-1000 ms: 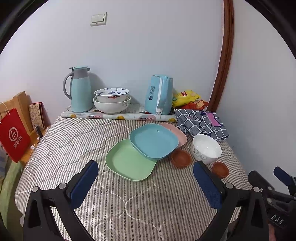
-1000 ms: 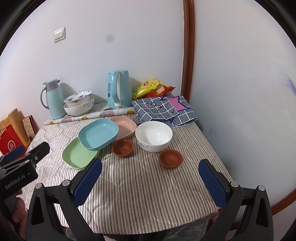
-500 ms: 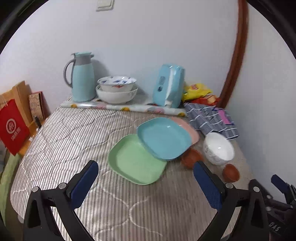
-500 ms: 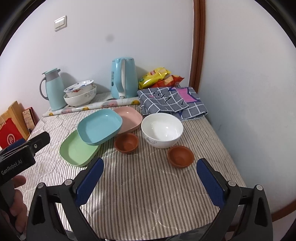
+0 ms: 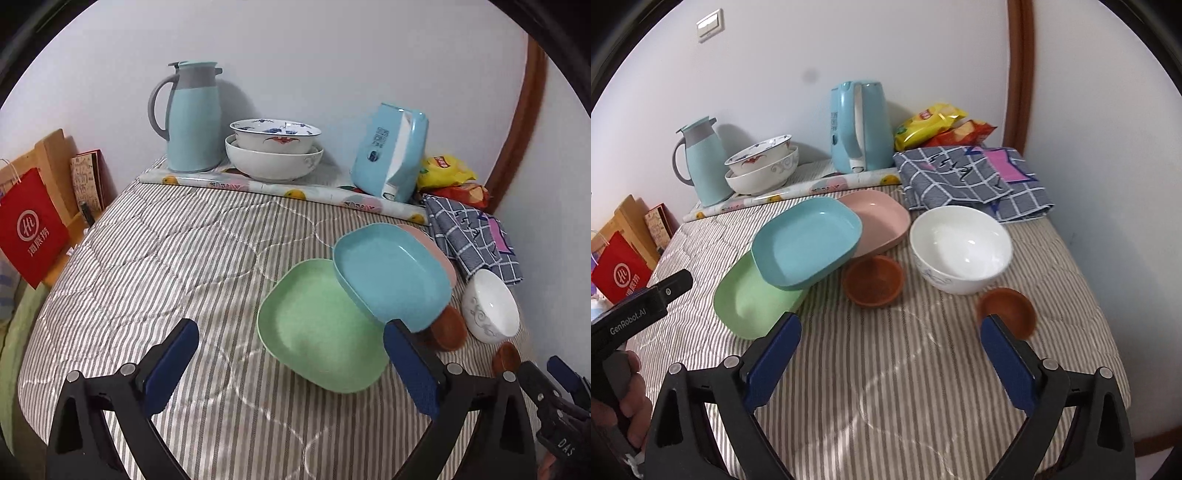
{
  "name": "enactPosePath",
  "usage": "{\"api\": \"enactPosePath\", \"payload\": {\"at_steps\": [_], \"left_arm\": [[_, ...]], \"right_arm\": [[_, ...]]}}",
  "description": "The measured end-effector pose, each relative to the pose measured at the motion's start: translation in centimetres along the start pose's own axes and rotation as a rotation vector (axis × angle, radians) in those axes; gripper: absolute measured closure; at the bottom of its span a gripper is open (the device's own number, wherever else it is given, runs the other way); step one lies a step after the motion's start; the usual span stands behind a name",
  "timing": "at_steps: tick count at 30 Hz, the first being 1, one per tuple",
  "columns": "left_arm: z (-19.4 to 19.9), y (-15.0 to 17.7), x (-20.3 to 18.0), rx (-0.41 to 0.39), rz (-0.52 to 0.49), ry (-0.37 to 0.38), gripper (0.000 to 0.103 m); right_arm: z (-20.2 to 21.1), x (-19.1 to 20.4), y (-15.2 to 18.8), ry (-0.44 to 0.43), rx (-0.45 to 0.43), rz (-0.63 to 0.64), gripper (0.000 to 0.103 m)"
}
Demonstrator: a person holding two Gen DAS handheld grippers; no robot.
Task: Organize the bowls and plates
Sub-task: 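Move the left gripper to the teal plate rim and close on it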
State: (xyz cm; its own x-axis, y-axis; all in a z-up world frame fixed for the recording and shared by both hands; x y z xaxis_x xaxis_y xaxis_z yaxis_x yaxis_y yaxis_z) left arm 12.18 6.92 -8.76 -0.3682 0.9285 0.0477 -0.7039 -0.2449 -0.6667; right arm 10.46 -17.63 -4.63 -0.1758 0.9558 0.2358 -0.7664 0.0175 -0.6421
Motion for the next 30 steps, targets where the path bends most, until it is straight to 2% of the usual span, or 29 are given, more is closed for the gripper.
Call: {"api": "enactPosePath", "payload": {"at_steps": [3, 10, 14, 16, 20, 29, 30], "left_arm": [[-1.1, -0.6, -0.5, 0.006, -0.014, -0.001, 0.015], [-3.5, -1.9, -1.7, 0.035, -0.023, 0.025, 0.021], [-4.7, -2.6, -2.8, 0.041, -0.048, 0.029, 0.024], [-5.3, -2.8, -3.1, 0.051, -0.053, 0.036, 0.026], [-6.9, -3.4, -3.9, 0.078, -0.060, 0.058, 0.036], [-9.4, -4.9, -5.6, 0.100, -0.081, 0.100, 0.043], [-9.6, -5.0, -5.8, 0.100, -0.083, 0.103, 0.048]], "right_arm": [[-1.4, 0.0, -1.1, -0.003, 0.021, 0.012, 0.024], [-3.9, 0.0, -3.5, -0.020, 0.036, 0.029, 0.037], [-5.3, 0.3, -4.5, -0.039, 0.065, 0.039, 0.050], [-6.0, 0.4, -4.9, -0.041, 0.079, 0.042, 0.053], [-7.7, 0.7, -5.5, -0.049, 0.113, 0.049, 0.062], [-10.3, 1.4, -5.8, -0.050, 0.165, 0.065, 0.066], [-10.6, 1.4, -5.8, -0.042, 0.173, 0.068, 0.068]]}}
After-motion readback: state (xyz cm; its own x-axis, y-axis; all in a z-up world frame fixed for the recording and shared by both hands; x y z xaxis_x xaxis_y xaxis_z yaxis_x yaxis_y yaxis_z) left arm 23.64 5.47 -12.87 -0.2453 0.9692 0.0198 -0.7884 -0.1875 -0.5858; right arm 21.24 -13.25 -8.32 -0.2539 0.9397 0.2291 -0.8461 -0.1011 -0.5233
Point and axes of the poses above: each gripper's, at about its wrist camera, not at the fingertips, and z roughly against the way its jaws point, x to its left, y to its underside, the point moved 4 cm from there along -z, roughly the way its jaws point, and after that the axes turned 13 degrees about -y, right-handed, at the moved point
